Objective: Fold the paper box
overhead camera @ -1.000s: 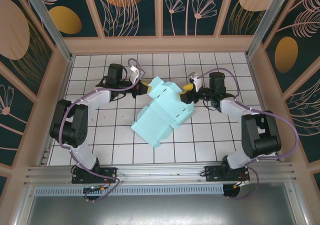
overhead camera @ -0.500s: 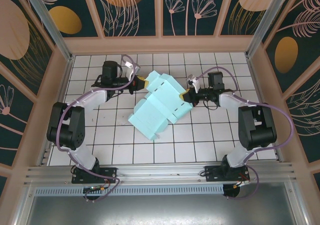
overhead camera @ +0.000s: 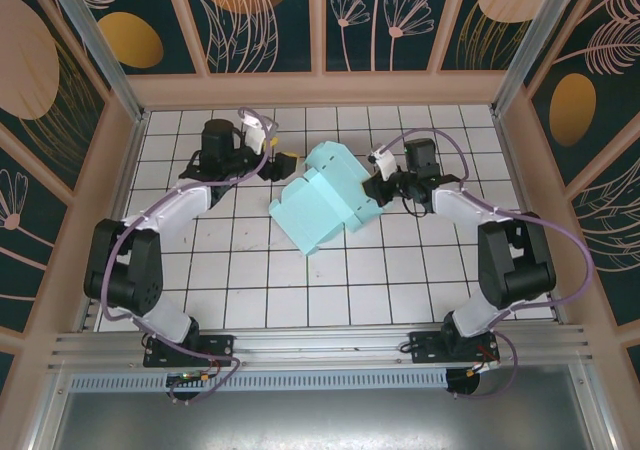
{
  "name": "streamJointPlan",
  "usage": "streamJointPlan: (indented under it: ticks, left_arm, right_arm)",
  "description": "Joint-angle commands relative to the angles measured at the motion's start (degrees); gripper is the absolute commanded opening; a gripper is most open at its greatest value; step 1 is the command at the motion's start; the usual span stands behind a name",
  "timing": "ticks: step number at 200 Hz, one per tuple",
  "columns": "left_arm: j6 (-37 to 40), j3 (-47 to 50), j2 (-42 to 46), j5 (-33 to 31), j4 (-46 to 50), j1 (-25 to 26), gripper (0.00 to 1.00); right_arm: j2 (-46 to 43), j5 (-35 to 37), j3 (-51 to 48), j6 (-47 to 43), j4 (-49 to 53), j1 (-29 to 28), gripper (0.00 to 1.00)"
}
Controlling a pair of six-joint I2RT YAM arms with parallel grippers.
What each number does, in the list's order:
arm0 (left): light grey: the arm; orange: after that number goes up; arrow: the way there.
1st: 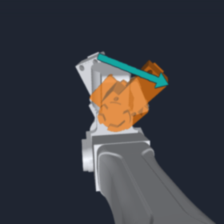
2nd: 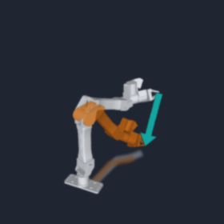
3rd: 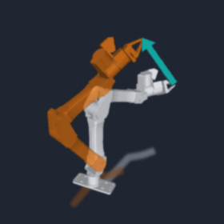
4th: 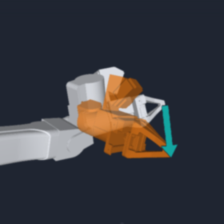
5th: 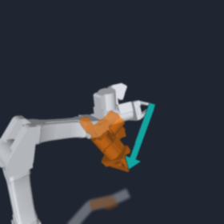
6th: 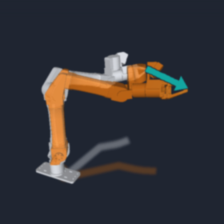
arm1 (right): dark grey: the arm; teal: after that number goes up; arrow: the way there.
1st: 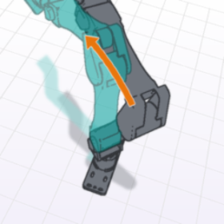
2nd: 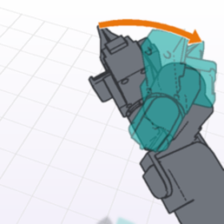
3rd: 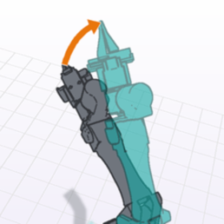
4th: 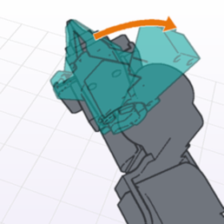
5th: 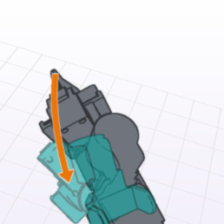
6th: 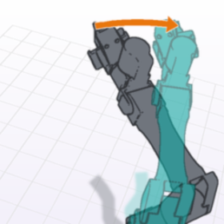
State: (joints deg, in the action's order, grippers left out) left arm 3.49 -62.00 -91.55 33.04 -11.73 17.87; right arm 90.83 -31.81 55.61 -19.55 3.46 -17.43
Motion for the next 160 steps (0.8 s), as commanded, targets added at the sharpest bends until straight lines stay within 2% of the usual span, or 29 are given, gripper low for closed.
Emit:
streamJointPlan:
  ticks: [1,42,65,90,115,160]
  left_arm:
    - [6.17,-4.23,0.54,-5.85,4.96,2.79,0.91]
    - [12.59,-12.98,-5.01,-9.3,13.38,6.38,0.9]
    - [14.77,-17.46,-8.41,-8.06,16.16,7.67,0.89]
    - [12.58,-22.19,-11.84,-6.74,18.02,7.69,0.88]
    - [9.69,-27.65,-15.56,-3.0,22.63,7.7,0.82]
    - [3.9,-23.79,-14.39,5.73,19.12,7.97,0.73]
  right_arm:
    - [-2.83,7.2,2.3,1.39,2.0,-2.17,0.0]
    - [-3.56,10.22,3.55,0.34,4.03,-5.32,0.0]
    - [-3.23,11.8,4.59,-0.26,5.27,-7.1,0.0]
    - [-2.95,13.15,5.29,-0.38,6.31,-8.31,0.0]
    - [-2.96,13.92,5.41,0.12,6.43,-8.5,0.0]
    - [-1.88,14.36,5.8,0.58,5.12,-8.61,0.0]
